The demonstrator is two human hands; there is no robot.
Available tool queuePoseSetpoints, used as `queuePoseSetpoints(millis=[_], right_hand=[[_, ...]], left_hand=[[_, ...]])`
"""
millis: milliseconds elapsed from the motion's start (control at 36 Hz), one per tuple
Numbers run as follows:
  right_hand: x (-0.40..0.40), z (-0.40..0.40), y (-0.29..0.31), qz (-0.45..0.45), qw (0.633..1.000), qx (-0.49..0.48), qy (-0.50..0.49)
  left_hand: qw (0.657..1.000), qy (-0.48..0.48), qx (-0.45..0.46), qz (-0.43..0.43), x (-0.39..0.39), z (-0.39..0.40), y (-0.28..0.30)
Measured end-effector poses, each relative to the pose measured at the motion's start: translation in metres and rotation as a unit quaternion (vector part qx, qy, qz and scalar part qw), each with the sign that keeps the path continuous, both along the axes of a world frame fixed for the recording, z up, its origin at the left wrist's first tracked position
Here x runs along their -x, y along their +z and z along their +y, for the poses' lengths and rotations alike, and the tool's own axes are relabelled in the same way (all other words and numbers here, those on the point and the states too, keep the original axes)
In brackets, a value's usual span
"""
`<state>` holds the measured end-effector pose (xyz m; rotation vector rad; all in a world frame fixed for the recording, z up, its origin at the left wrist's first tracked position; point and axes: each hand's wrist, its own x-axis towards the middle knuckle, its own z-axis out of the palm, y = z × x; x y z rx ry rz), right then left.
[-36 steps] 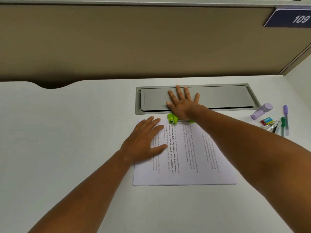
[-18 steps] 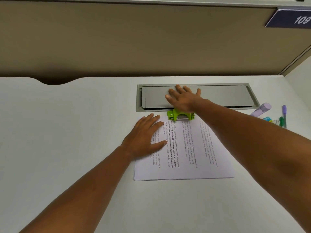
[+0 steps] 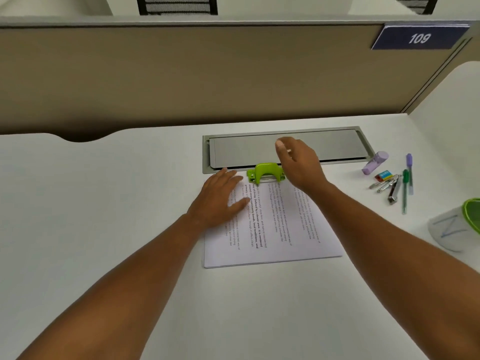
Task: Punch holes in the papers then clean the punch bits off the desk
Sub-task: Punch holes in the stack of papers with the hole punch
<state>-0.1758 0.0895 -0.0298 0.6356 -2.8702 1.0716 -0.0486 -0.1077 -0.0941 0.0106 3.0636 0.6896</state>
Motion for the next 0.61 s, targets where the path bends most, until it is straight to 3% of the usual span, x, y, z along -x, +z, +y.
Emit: queuePoseSetpoints(millis=[139, 250, 417, 611], right_hand=[[-0.026, 0.032, -0.004, 0.0, 0.994, 0.009, -0.107], [-0.04, 0.065, -0.015, -0.069, 0.98, -0.044, -0.181], [-0.057, 0.088, -0.023, -0.164, 0.955, -0.129, -0.211], [-0.056, 0.086, -0.016, -0.201, 0.947, -0.124, -0.218]], left_hand=[[0.999, 0.045, -0.028, -0.013, 0.008, 0.003, 0.009], [0.997, 0.064, -0.033, -0.018, 0.012, 0.009, 0.017], [0.996, 0.075, -0.028, -0.033, 0.018, 0.011, 0.021], [0.995, 0.085, -0.015, -0.046, 0.027, 0.013, 0.02]])
